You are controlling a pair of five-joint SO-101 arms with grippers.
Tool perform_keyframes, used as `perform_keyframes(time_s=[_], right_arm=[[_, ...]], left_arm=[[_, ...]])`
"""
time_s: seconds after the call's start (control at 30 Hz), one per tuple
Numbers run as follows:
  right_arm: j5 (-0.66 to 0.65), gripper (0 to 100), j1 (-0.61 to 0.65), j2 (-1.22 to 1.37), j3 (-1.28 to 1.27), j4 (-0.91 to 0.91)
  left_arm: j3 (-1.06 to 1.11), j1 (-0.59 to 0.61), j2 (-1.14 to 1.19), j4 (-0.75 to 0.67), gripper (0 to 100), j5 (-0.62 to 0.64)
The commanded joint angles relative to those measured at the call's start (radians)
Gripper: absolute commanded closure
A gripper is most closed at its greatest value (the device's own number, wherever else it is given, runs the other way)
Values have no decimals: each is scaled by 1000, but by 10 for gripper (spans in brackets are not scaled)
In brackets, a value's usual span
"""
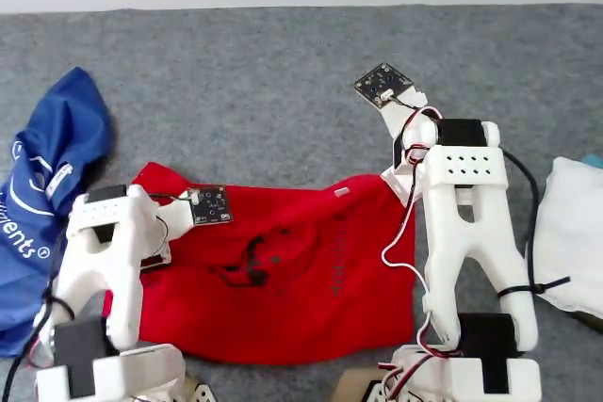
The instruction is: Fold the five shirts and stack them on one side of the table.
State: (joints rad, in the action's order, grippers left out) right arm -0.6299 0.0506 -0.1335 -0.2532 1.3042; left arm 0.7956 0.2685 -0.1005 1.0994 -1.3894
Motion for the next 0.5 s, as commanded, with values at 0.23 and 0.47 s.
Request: perform_keyframes(time_s=[0.23, 0.47], right_arm=[[6, 987, -10, -5, 11, 4], [6, 987, -12, -5, 11, 2]], left_arm=[[-54, 2, 35, 8, 870, 9], [-45, 2, 37, -55, 882, 11]])
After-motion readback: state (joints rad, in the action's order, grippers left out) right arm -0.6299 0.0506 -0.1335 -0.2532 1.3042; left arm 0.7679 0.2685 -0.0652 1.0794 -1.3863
